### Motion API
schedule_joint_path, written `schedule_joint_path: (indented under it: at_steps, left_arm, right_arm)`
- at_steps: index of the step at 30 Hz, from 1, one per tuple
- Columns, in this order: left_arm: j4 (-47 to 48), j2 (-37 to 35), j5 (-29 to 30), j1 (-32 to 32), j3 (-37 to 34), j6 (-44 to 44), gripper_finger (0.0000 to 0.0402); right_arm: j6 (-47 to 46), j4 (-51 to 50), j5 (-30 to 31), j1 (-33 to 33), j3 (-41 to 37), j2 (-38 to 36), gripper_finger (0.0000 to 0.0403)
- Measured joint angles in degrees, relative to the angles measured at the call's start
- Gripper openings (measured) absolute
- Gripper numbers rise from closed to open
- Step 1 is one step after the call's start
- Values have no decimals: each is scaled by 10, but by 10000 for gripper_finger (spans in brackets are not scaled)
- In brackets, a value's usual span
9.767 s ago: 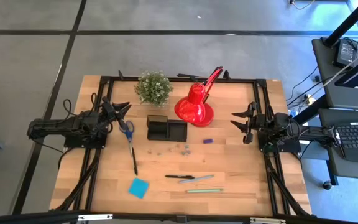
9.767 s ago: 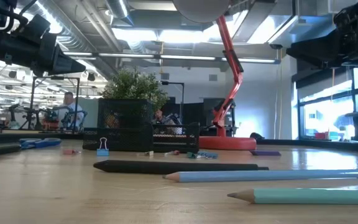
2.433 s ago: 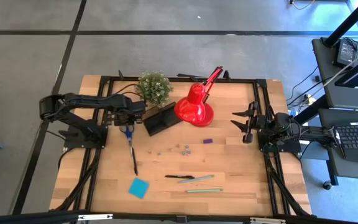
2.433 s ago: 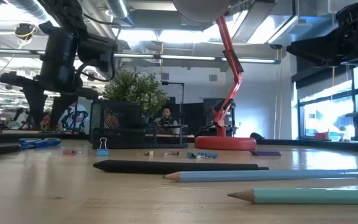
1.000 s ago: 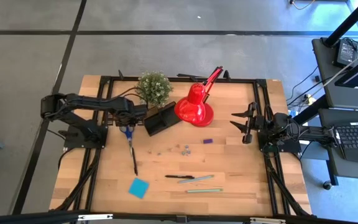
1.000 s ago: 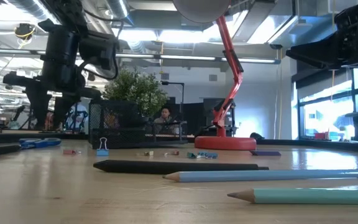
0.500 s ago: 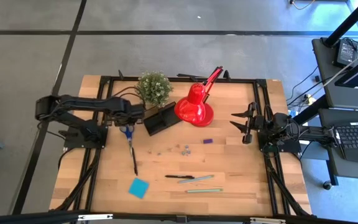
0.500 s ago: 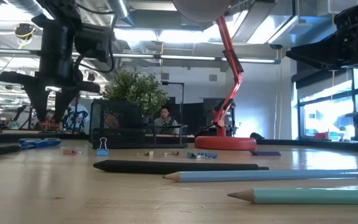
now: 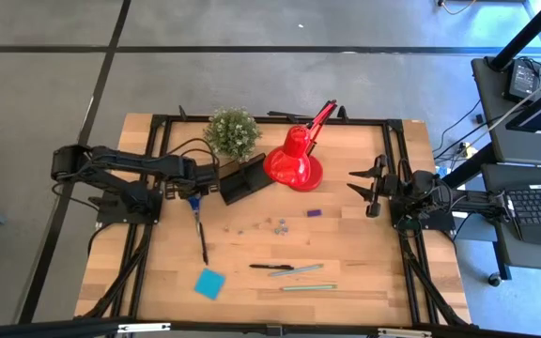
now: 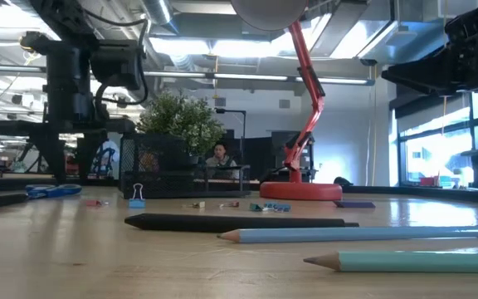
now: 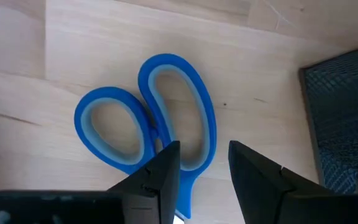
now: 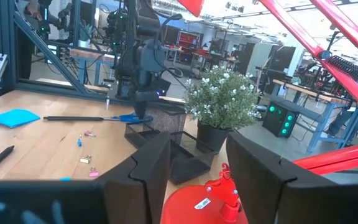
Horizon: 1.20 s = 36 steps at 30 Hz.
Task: Pick and place office supplies into organizer
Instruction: Put the blue scissor into the black desk organizer
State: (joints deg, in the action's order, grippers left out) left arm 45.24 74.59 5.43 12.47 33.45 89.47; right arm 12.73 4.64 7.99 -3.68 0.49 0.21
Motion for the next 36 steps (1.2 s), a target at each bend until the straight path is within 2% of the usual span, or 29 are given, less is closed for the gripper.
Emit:
schedule_joint_path:
  at_steps: [7, 15, 26, 36]
  left_arm:
    - [19, -19, -1, 0, -3, -36, 130]
    - [57, -59, 18, 0, -6, -30, 143]
    - [60, -46, 26, 0, -5, -16, 168]
    - [56, -41, 25, 0, -4, 14, 167]
  right_arm:
    - [0, 2, 0, 0, 0, 0, 162]
    - [0, 7, 0, 0, 0, 0, 162]
    - [-2, 11, 0, 0, 0, 0, 162]
    - [-2, 11, 0, 0, 0, 0, 162]
